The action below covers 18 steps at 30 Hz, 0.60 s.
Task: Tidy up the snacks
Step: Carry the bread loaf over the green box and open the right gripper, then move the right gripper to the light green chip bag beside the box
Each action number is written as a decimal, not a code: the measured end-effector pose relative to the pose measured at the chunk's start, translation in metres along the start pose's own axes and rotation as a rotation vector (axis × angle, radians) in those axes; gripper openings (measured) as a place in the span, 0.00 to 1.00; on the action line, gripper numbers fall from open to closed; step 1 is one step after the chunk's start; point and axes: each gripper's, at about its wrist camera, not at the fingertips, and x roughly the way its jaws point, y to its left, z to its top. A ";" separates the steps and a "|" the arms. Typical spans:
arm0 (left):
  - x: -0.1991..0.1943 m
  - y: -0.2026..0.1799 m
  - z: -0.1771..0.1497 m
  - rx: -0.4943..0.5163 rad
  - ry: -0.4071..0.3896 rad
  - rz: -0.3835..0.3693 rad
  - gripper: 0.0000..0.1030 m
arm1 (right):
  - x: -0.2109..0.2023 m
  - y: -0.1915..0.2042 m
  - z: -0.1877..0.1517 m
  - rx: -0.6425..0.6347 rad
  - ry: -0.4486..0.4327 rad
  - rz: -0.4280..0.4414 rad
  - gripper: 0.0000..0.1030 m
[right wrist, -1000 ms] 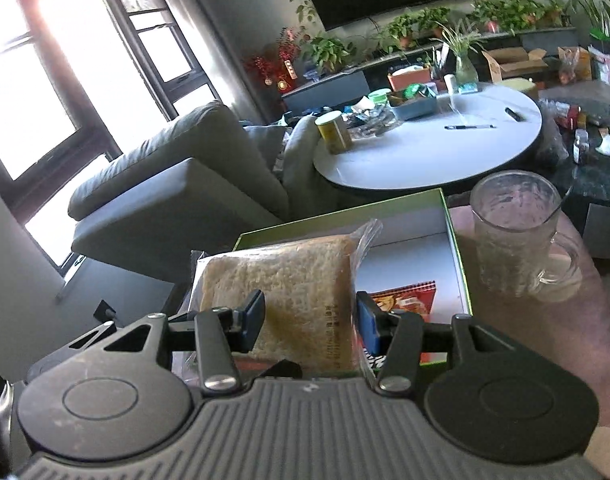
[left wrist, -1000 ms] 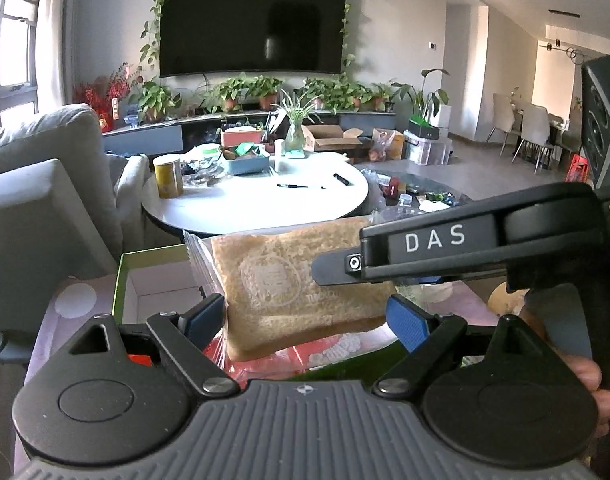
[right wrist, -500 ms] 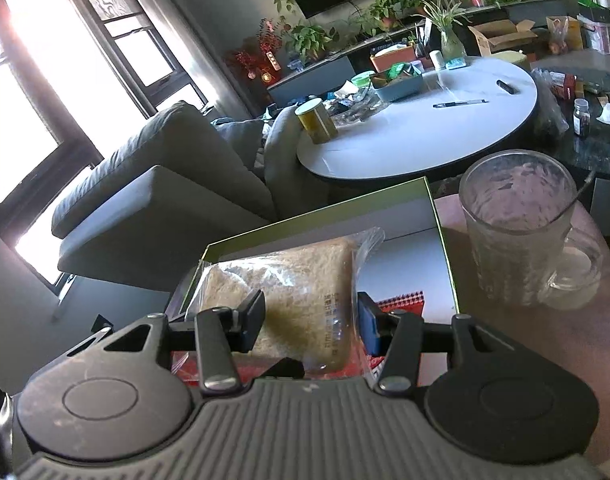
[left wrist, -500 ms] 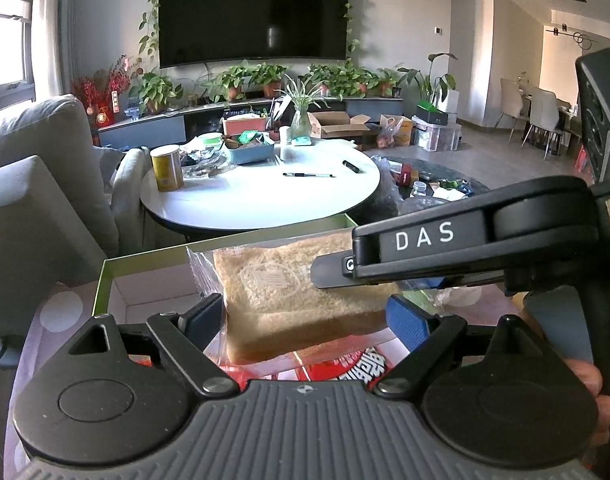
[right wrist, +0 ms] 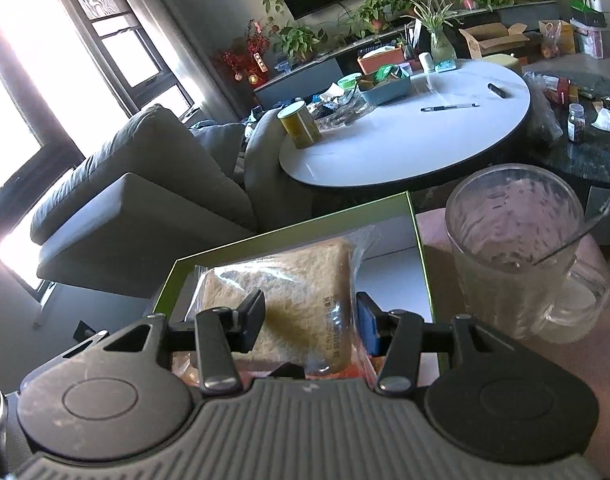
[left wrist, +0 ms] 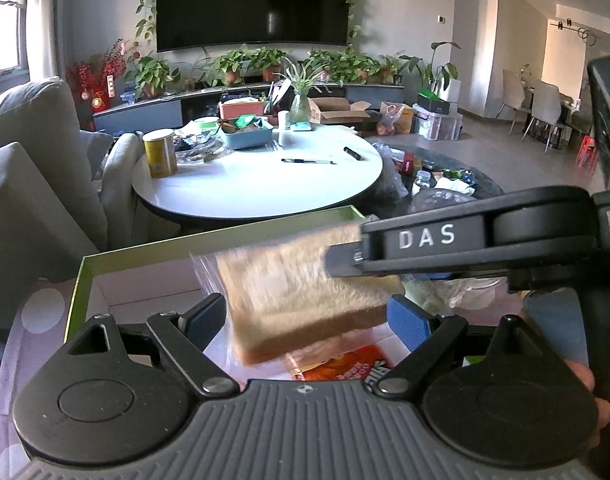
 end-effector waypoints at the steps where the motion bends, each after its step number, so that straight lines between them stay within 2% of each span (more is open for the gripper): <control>1: -0.001 0.001 -0.001 0.001 0.000 0.008 0.84 | 0.000 -0.002 -0.001 0.013 -0.008 -0.027 0.14; 2: -0.002 0.002 -0.001 -0.001 0.001 0.011 0.85 | 0.000 -0.005 -0.001 0.024 -0.019 -0.044 0.17; 7: -0.010 0.007 -0.003 -0.018 -0.009 0.018 0.85 | -0.012 -0.013 -0.002 0.063 -0.027 -0.022 0.18; 18: -0.044 0.009 -0.015 -0.034 -0.039 0.004 0.87 | -0.048 0.004 -0.012 0.002 -0.028 0.039 0.21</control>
